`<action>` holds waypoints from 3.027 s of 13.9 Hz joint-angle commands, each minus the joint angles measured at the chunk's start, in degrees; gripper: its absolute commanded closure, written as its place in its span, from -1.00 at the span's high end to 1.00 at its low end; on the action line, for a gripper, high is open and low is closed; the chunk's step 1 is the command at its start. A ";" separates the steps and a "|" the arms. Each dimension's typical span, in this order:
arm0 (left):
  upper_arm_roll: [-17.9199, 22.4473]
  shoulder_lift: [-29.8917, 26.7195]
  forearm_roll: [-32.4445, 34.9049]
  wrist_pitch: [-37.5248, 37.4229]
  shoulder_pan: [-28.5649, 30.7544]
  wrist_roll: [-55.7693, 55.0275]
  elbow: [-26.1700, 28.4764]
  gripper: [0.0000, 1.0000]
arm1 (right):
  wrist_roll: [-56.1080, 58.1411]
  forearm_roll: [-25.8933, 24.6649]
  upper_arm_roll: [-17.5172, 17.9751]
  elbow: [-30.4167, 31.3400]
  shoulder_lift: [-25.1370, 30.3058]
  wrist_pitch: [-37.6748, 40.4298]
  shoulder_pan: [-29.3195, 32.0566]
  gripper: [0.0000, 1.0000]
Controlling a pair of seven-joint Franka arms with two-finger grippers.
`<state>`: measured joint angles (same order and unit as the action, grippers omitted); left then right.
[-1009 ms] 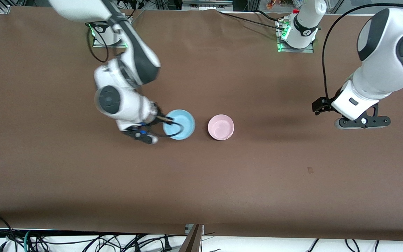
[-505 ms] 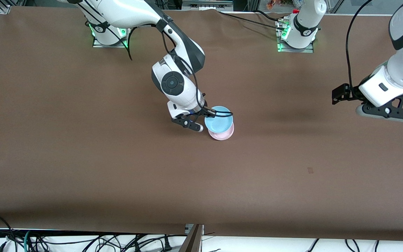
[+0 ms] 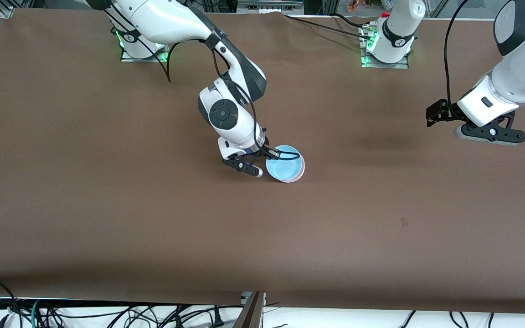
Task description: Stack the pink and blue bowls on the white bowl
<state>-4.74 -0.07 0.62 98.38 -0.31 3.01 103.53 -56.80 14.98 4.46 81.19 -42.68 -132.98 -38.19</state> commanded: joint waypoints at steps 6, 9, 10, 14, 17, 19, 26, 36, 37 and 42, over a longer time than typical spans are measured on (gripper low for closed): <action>0.78 -0.63 -0.71 0.76 -0.57 1.48 0.98 1.00 | -1.91 0.40 0.11 -1.91 -2.93 -3.95 -1.80 -1.00; 0.78 -0.55 -0.71 0.76 -0.57 1.48 1.06 1.00 | -1.65 0.49 0.11 -1.91 -3.02 -3.86 -1.80 -1.00; 0.78 -0.55 -0.80 0.67 -0.48 1.48 0.98 1.00 | -1.56 0.49 0.11 -1.91 -3.20 -3.86 -1.80 -1.00; 0.78 -0.55 -0.71 0.67 -0.48 1.48 1.06 1.00 | -1.21 0.31 0.11 -1.91 -3.99 -3.86 -1.80 -1.00; 0.70 -0.55 -0.71 0.67 -0.39 1.48 0.98 1.00 | -1.12 0.40 0.11 -1.82 -3.90 -3.86 -1.71 -1.00; 0.78 -0.55 -0.71 0.67 -0.31 1.48 0.98 1.00 | -1.38 0.66 0.03 -1.82 -3.90 -3.86 -1.45 -0.08; 0.78 -0.55 -0.80 0.67 -0.13 1.48 0.98 1.00 | -5.43 0.23 -0.50 -2.00 1.00 0.94 -1.44 0.98; 0.78 -0.55 -0.80 0.67 0.05 1.48 0.89 1.00 | 20.19 -6.37 -17.44 1.15 28.50 37.68 0.14 0.98; 0.78 -0.55 -0.80 0.67 0.05 1.39 0.89 1.00 | 23.98 -6.28 -18.68 3.08 31.58 40.49 0.14 0.98; 0.78 -0.37 -0.80 0.67 0.05 1.39 0.89 1.00 | 32.89 -6.46 -24.05 11.54 39.17 39.82 0.31 0.98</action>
<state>-4.34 -0.06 0.62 98.43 -0.21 3.06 103.87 -26.27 7.98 -18.39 89.01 -5.28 -91.31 -37.45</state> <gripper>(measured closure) 0.000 0.009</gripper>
